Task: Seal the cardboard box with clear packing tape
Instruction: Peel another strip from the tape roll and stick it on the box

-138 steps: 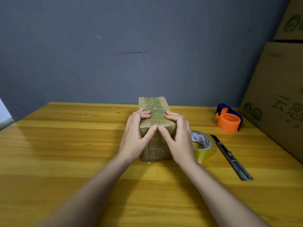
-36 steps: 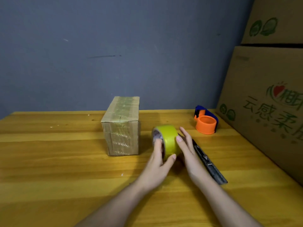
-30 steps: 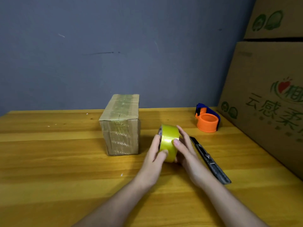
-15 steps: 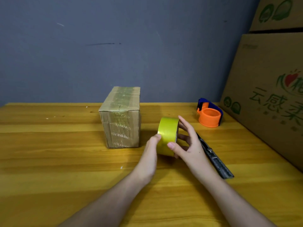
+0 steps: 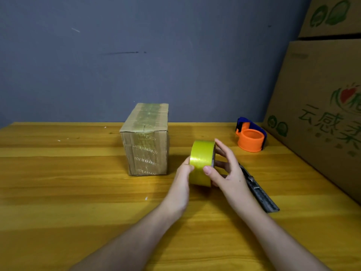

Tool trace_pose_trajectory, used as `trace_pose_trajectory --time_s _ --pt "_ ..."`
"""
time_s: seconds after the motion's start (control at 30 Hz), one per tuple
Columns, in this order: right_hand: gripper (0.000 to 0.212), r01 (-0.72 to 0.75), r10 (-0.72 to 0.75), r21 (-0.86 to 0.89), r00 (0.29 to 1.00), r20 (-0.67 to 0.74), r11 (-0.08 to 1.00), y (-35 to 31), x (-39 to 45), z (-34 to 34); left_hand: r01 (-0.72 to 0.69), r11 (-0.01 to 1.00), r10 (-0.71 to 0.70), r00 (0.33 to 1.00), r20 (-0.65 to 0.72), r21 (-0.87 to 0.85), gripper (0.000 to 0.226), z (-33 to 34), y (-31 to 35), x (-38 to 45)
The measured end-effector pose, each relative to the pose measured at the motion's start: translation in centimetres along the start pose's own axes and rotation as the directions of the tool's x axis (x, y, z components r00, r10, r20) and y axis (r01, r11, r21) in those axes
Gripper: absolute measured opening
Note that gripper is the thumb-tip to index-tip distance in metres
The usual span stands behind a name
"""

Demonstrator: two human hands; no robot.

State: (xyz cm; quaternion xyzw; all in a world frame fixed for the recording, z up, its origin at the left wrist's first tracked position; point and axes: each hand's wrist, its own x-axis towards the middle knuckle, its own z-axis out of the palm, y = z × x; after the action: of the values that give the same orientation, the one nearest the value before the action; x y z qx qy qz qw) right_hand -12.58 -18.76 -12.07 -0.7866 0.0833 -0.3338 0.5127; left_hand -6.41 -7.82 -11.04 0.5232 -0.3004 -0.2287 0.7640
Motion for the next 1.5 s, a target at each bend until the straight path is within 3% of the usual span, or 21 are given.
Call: trace_pose_trajectory --time_s 0.07,0.2,0.73,1.03,1.27,1.5 --pt "0.08 0.002 -0.002 -0.012 1.0 -0.002 1.0 0.1 0.0 0.1 0.068 0.997 -0.067 0.996 -0.066 0.019 0.027 -0.2 0.2 0.1" --pt "0.084 0.019 -0.019 -0.05 1.0 -0.014 0.999 0.1 0.0 0.1 0.127 0.992 -0.127 0.992 -0.017 -0.022 0.045 0.1 0.5 -0.2" --pt "0.083 0.003 -0.005 -0.053 1.0 -0.02 0.999 -0.1 0.0 0.2 0.114 0.993 -0.114 0.993 0.037 -0.012 0.045 0.4 0.9 -0.5" --pt "0.08 0.001 -0.005 -0.087 0.999 -0.045 0.996 0.0 -0.1 0.3 0.171 0.975 -0.174 0.985 -0.009 -0.141 0.05 -0.4 -0.2 0.5" --pt "0.066 -0.041 0.037 -0.073 0.997 -0.067 0.996 0.2 0.0 0.2 0.023 0.998 -0.021 0.999 0.031 -0.064 0.027 0.2 0.0 0.2" --pt "0.045 -0.186 0.219 0.232 0.967 -0.129 0.955 0.1 0.5 0.2 -0.151 0.977 0.13 0.982 0.141 0.151 0.039 0.6 -0.4 -0.4"
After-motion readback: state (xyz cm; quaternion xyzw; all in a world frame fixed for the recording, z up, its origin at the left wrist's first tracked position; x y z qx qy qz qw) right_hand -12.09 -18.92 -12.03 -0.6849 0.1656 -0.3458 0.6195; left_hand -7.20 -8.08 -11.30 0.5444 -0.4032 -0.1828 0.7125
